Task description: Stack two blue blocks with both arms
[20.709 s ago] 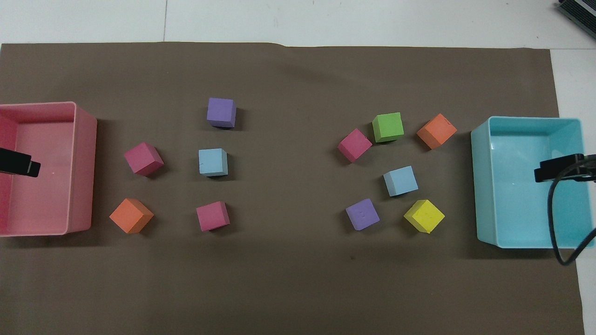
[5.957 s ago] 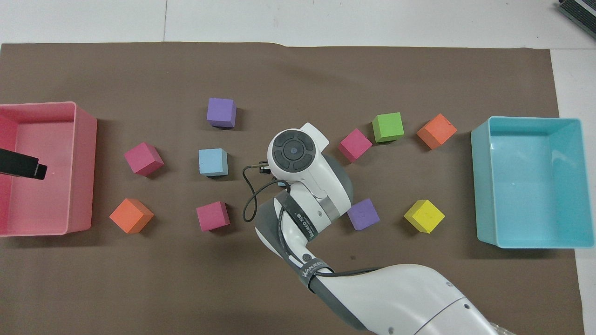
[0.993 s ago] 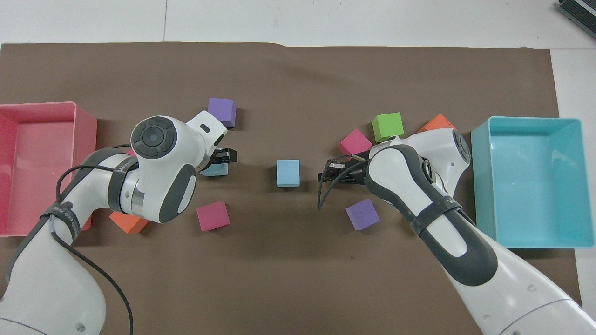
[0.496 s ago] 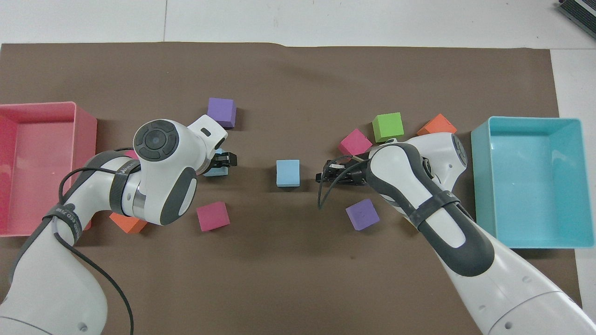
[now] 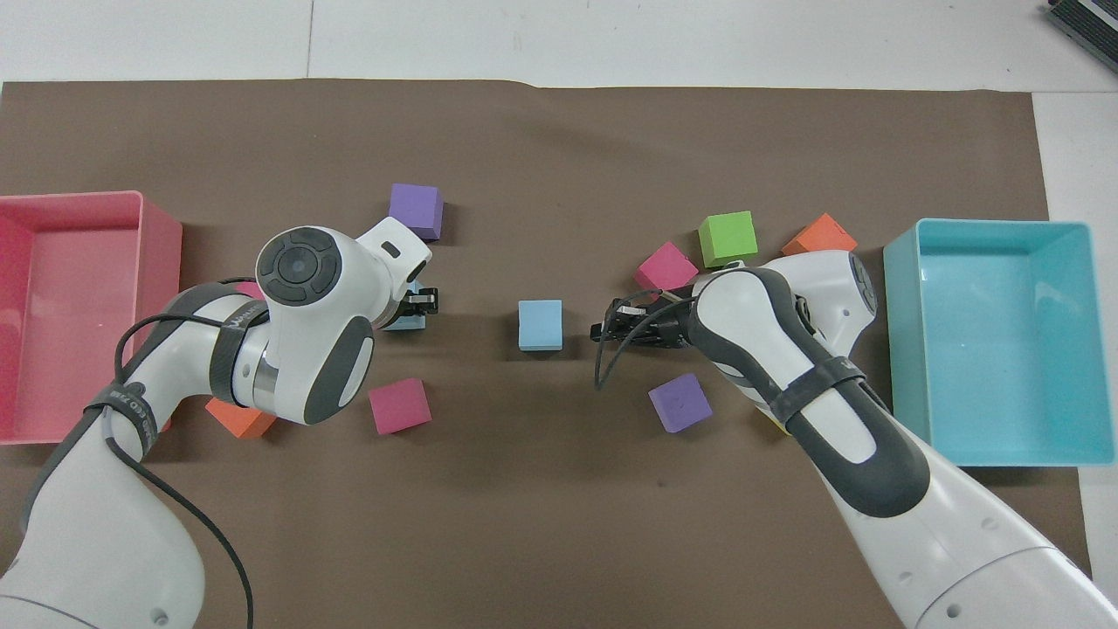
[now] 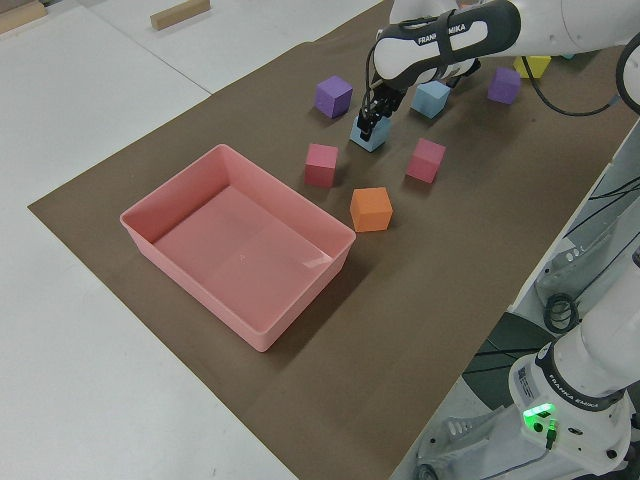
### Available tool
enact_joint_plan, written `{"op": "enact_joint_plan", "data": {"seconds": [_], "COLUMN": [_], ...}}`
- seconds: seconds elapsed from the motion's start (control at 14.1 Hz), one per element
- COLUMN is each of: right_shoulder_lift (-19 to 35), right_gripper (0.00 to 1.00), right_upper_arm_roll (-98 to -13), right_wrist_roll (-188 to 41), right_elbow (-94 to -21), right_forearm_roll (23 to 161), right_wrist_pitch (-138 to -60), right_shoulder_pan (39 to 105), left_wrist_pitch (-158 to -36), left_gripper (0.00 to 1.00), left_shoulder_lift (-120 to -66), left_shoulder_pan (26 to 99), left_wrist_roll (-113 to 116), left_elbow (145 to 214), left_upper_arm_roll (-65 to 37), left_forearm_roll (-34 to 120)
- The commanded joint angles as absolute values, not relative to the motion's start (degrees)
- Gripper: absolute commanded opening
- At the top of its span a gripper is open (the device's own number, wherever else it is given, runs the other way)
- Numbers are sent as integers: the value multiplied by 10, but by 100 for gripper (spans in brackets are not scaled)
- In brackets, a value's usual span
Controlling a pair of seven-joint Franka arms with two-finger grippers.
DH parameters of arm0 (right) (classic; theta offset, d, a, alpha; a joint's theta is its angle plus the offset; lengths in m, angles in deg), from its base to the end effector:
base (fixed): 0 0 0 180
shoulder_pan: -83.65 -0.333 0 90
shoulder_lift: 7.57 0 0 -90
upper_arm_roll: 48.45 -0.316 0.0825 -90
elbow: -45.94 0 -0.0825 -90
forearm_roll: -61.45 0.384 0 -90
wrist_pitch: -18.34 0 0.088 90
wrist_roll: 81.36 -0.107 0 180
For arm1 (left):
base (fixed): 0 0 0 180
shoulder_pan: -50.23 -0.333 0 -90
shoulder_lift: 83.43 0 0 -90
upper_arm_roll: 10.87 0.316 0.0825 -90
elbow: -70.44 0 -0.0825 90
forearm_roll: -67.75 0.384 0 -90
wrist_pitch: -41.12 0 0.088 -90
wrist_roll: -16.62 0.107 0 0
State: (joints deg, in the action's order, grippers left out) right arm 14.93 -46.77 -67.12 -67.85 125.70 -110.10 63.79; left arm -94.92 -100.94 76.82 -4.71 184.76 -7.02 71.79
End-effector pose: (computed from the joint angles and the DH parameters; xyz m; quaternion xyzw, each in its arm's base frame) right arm 0.5679 0.2147 0.2660 -0.9137 0.1069 0.0696 0.3860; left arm 0.5628 -0.2367 0.3151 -0.9979 0.0387 -0.0474 0.0190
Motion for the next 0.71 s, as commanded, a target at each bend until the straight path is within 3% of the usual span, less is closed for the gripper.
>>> {"op": "enact_joint_plan", "data": {"seconds": [0.0,0.21,0.64], "right_shoulder_lift": [146,146,145], "right_gripper": [0,0,0], "right_upper_arm_roll": [-471,-471,-471], "right_wrist_roll": [-648,-646,-646], "right_elbow": [-686,-686,-688], "right_forearm_roll": [1281,1281,1281], "right_wrist_pitch": [-1101,-1101,-1101], "right_shoulder_pan": [643,643,643], "left_wrist_pitch": [-953,-913,-814], "left_gripper": [7,4,0], "left_shoulder_lift": [-995,-971,-982], "left_shoulder_pan": [783,791,859], "left_wrist_roll": [-49,-49,-102], "left_elbow": [1852,1830,1737], "left_upper_arm_roll": [-61,-61,-64], "left_forearm_roll": [735,735,727]}}
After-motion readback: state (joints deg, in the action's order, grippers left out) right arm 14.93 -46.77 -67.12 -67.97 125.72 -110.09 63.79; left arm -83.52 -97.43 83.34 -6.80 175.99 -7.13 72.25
